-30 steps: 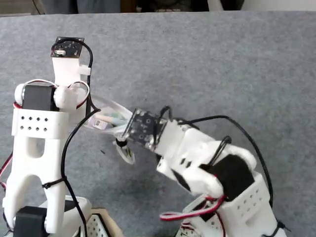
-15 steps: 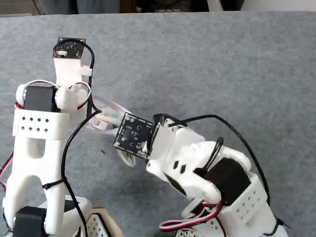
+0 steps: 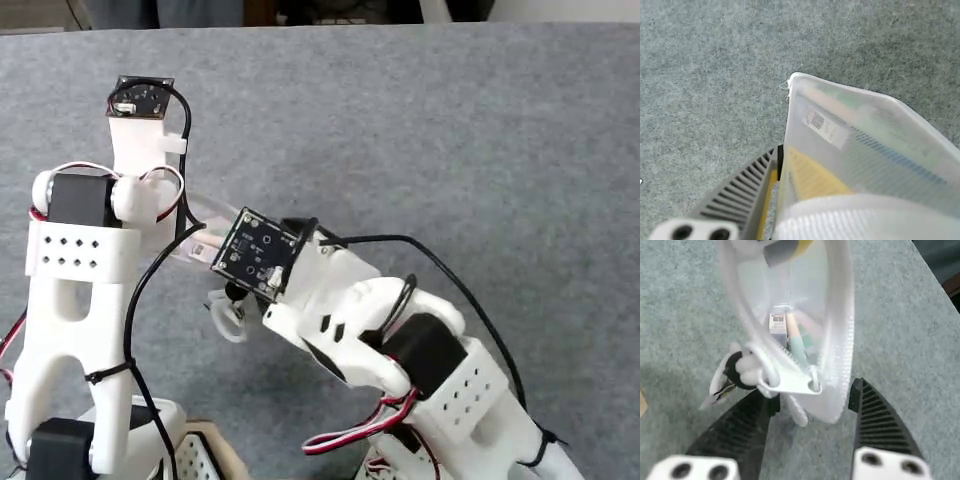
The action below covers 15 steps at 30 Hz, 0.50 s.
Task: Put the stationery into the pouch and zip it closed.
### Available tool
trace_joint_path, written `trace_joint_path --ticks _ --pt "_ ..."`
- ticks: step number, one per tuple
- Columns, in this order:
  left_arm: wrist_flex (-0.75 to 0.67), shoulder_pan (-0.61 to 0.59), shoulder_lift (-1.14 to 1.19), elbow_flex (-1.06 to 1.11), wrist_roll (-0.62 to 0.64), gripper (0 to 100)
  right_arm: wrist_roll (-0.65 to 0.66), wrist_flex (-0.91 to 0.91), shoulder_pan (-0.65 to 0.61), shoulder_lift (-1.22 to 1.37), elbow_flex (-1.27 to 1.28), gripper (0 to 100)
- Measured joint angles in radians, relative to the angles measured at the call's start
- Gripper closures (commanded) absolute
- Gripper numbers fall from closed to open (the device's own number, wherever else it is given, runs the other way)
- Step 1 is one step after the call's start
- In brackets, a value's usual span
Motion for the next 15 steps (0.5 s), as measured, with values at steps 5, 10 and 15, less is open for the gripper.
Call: trace_joint_path --ticks 5,10,15 --pt "0.0 0.0 0.0 0.0 -0.002 97 0.0 -0.023 -0.002 0.0 0.006 75.9" --pt "0.0 0.0 0.0 0.0 0.006 97 0.0 -0.028 0.021 0.0 0.006 75.9" --pt "-0.044 0.0 0.0 0.002 0.11 97 -0.129 0.015 0.178 0.0 -0.057 75.8"
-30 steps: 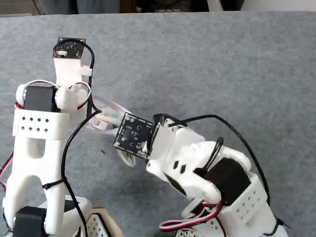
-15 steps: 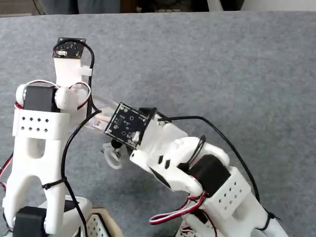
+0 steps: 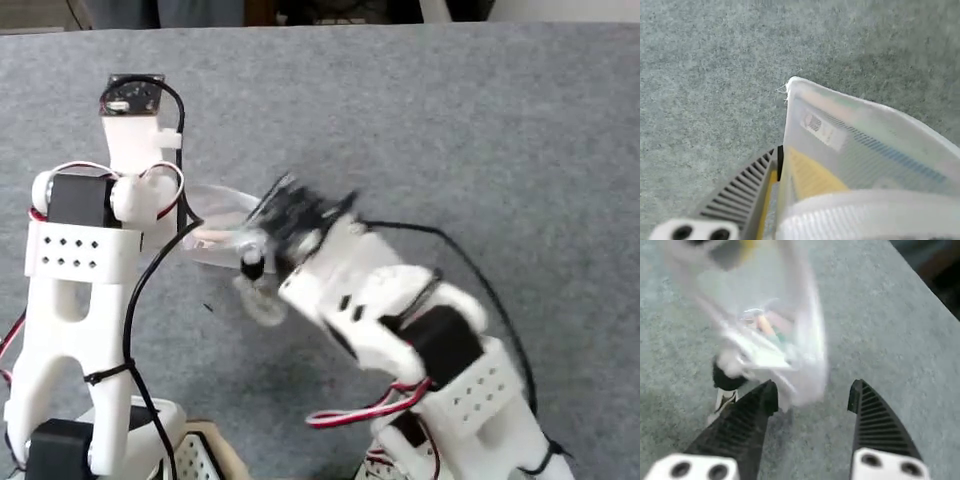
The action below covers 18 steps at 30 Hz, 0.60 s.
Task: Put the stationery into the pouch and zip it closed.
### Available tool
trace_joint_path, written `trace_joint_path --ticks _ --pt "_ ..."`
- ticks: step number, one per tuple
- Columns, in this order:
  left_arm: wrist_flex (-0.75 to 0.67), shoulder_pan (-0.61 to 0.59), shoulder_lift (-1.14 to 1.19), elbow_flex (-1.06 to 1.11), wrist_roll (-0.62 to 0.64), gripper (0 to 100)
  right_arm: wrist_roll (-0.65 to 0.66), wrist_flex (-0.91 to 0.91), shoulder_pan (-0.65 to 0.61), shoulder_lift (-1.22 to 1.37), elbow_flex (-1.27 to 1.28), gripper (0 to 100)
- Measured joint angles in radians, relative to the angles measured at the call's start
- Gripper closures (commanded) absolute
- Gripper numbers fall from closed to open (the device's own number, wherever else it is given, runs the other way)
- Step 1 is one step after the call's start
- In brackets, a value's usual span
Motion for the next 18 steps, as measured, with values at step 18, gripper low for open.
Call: trace_joint_path --ticks 18 --pt "-0.14 0.0 0.0 0.026 0.247 97 -0.39 0.512 -0.31 -0.018 -0.548 75.8"
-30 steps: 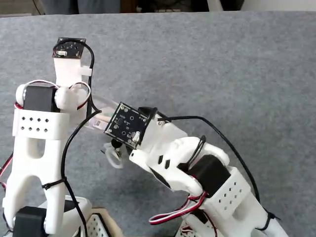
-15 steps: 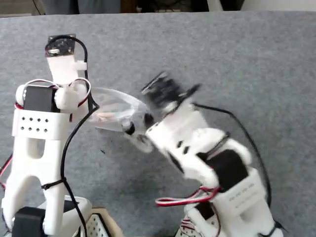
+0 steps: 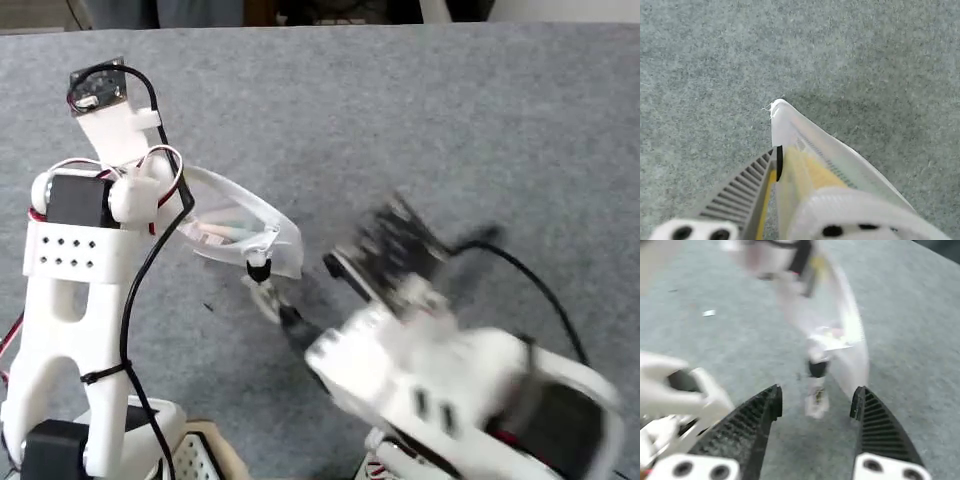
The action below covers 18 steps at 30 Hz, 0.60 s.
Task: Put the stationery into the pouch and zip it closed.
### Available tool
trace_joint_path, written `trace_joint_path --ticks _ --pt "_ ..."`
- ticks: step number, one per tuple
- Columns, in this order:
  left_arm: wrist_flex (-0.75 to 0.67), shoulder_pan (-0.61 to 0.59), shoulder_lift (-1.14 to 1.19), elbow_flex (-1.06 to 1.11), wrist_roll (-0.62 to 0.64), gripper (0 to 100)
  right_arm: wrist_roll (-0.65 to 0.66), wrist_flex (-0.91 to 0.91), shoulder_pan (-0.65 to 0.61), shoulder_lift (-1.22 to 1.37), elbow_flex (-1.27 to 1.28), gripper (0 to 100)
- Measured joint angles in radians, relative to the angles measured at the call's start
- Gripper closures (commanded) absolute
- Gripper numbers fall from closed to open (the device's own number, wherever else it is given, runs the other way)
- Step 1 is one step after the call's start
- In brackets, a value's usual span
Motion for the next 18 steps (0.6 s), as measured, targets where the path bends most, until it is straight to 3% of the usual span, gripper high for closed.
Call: trace_joint_path --ticks 8,18 --pt "0.0 -0.023 0.0 0.0 0.002 97 -0.123 -0.049 -0.023 0.006 0.199 75.8" --pt "0.0 -0.106 0.0 0.005 0.005 97 -0.157 -0.48 0.003 0.015 0.667 75.9"
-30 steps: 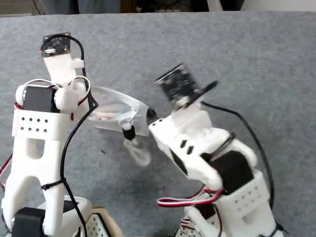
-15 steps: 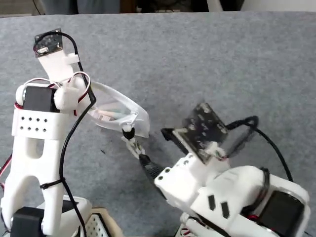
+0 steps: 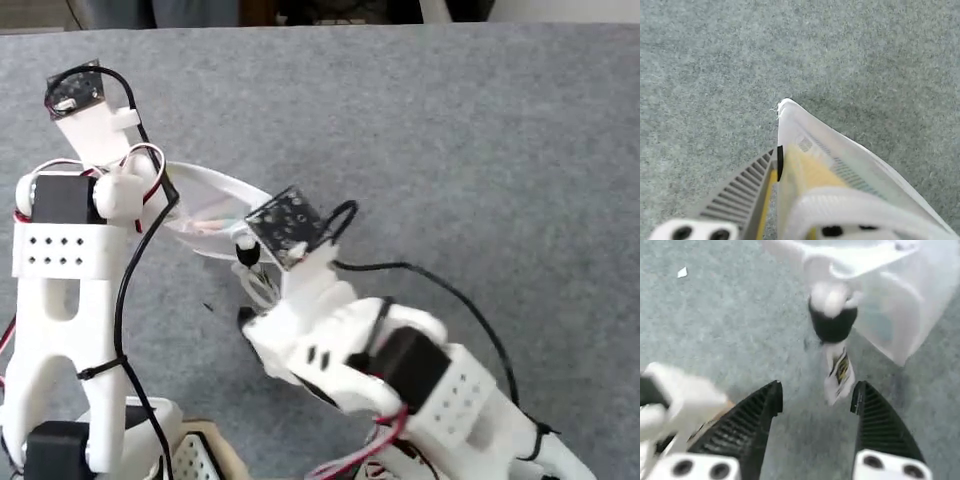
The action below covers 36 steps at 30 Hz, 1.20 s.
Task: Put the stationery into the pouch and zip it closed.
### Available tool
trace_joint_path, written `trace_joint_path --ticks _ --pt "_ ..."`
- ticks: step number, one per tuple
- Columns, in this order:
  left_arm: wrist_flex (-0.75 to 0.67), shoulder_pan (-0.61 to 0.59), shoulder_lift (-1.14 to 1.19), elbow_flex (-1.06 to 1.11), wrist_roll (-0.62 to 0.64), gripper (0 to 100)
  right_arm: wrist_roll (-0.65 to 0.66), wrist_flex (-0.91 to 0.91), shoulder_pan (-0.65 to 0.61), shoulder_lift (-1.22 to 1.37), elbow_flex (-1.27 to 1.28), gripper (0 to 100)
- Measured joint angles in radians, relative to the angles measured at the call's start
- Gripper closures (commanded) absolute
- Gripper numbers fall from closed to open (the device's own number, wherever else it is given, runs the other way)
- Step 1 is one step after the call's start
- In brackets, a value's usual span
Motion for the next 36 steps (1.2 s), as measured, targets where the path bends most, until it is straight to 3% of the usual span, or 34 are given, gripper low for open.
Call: trace_joint_path --ticks 7,16,20,23,27,36 --pt "0.0 0.0 0.0 0.003 0.003 97 0.0 -0.27 0.18 0.002 0.104 75.9" --pt "0.0 -0.005 -0.002 0.014 0.003 97 0.0 -0.316 0.189 0.002 0.104 75.9" --pt "0.0 -0.003 -0.002 0.014 0.003 97 0.0 -0.42 0.189 0.002 0.121 76.0" --pt "0.0 0.002 -0.002 0.014 0.003 97 0.0 -0.497 0.193 0.002 0.152 82.0" --pt "0.0 0.002 -0.002 0.018 0.003 97 0.0 -0.531 0.206 0.0 0.169 99.2" --pt "-0.002 -0.002 0.0 0.02 -0.003 97 0.0 -0.534 0.226 0.0 0.175 98.6"
